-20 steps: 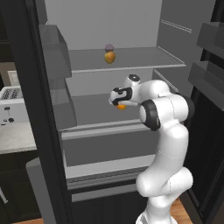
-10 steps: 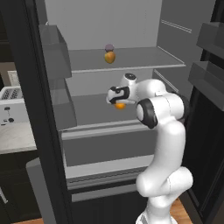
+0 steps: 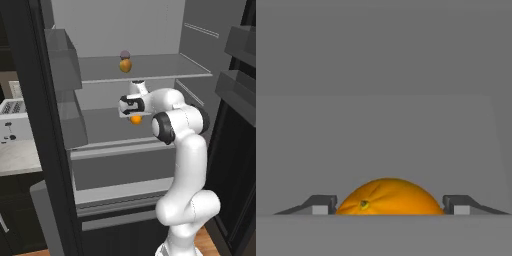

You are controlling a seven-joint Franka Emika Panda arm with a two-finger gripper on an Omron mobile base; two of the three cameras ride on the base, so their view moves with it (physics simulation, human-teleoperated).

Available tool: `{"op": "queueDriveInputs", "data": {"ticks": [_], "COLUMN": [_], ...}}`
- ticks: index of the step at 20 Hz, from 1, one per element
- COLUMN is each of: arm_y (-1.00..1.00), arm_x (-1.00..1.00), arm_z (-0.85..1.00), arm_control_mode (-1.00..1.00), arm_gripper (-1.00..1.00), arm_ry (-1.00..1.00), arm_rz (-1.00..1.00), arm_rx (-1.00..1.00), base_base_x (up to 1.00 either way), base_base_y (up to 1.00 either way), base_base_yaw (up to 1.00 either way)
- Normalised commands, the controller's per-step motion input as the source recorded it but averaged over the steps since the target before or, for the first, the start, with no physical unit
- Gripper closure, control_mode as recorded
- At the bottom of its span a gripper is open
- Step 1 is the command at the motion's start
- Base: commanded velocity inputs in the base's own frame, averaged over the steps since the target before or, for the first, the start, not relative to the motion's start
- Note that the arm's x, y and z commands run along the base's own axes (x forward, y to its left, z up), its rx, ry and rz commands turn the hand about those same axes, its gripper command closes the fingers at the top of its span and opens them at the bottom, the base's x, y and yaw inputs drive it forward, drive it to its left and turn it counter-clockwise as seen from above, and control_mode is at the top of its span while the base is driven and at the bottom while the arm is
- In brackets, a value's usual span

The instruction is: Pick up the orange and apple from the fridge and place one fruit on each plate on the dining counter.

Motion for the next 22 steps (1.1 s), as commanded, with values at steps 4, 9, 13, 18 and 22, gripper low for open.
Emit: {"op": "queueDriveInputs", "data": {"ticks": [4,9,13,18,22], "arm_y": [-0.14,-0.30,-0.21,-0.03,0.00], "arm_x": [-0.95,-1.00,-1.00,-1.00,-1.00], "arm_z": [-1.00,-1.00,-0.92,-0.19,0.35], "arm_control_mode": [-1.00,-1.00,-1.00,-1.00,-1.00], "arm_gripper": [1.00,1.00,1.00,1.00,1.00], "arm_ry": [-0.05,-0.25,-0.47,-0.16,0.06], "arm_rz": [-0.11,-0.06,0.00,-0.02,-0.11], "arm_rx": [-0.01,0.15,0.26,0.22,0.11], "base_base_x": [0.00,0.00,0.00,0.00,0.00], "base_base_y": [0.00,0.00,0.00,0.00,0.00], "base_base_yaw": [0.00,0.00,0.00,0.00,0.00]}}
